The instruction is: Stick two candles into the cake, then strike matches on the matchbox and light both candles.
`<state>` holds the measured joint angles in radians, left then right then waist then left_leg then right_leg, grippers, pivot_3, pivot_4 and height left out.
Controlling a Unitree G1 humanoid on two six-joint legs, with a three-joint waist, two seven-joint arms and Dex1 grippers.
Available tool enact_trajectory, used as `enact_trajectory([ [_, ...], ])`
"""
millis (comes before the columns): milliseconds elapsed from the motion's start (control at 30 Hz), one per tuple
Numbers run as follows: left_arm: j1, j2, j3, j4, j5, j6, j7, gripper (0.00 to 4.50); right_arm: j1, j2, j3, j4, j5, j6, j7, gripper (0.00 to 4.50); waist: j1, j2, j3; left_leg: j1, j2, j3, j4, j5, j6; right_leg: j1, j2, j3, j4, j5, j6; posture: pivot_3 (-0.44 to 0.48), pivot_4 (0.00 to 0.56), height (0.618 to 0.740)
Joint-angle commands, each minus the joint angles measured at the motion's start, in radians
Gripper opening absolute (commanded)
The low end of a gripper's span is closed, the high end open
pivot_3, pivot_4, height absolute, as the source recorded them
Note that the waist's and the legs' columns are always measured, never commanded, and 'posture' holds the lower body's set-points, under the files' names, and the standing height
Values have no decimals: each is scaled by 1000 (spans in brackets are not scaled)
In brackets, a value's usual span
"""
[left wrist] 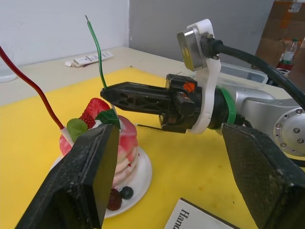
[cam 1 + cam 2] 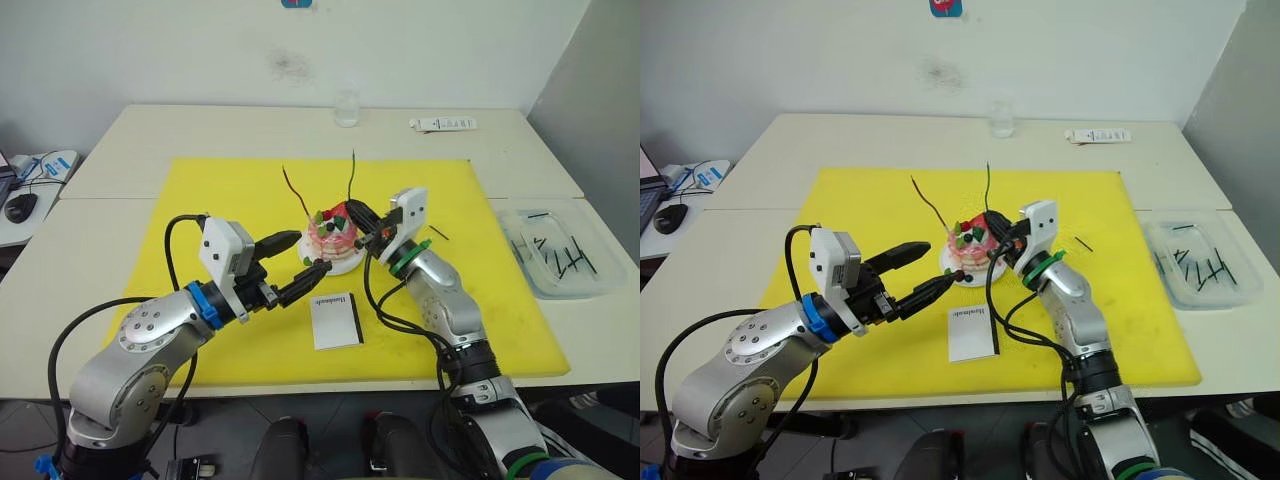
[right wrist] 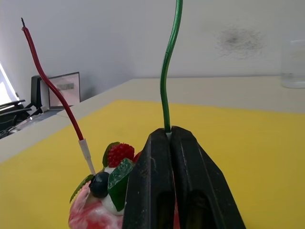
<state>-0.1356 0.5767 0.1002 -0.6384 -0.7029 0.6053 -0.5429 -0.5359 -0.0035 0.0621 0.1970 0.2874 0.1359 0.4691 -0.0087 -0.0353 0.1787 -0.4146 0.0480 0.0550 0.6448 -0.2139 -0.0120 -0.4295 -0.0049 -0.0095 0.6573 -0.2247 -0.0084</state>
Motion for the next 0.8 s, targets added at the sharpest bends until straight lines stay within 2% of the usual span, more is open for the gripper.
enact_trajectory([
  [33, -13, 2, 2, -37, -8, -13, -10, 3808, 13, 7, 8, -44, -8, -10, -8, 55, 0, 0, 0, 0, 0, 0, 0, 0, 0, 0, 0, 0, 0, 0, 0, 0, 150, 740],
  [700, -17, 3, 0, -32, -2, -17, -24, 3808, 53, -13, 18, -75, -13, -7, -3, 55, 0, 0, 0, 0, 0, 0, 0, 0, 0, 0, 0, 0, 0, 0, 0, 0, 150, 740],
  [800, -17, 0, -4, -30, 1, -21, -26, 3808, 62, -17, 23, -85, -12, -7, -1, 677, 0, 0, 0, 0, 0, 0, 0, 0, 0, 0, 0, 0, 0, 0, 0, 0, 150, 740],
])
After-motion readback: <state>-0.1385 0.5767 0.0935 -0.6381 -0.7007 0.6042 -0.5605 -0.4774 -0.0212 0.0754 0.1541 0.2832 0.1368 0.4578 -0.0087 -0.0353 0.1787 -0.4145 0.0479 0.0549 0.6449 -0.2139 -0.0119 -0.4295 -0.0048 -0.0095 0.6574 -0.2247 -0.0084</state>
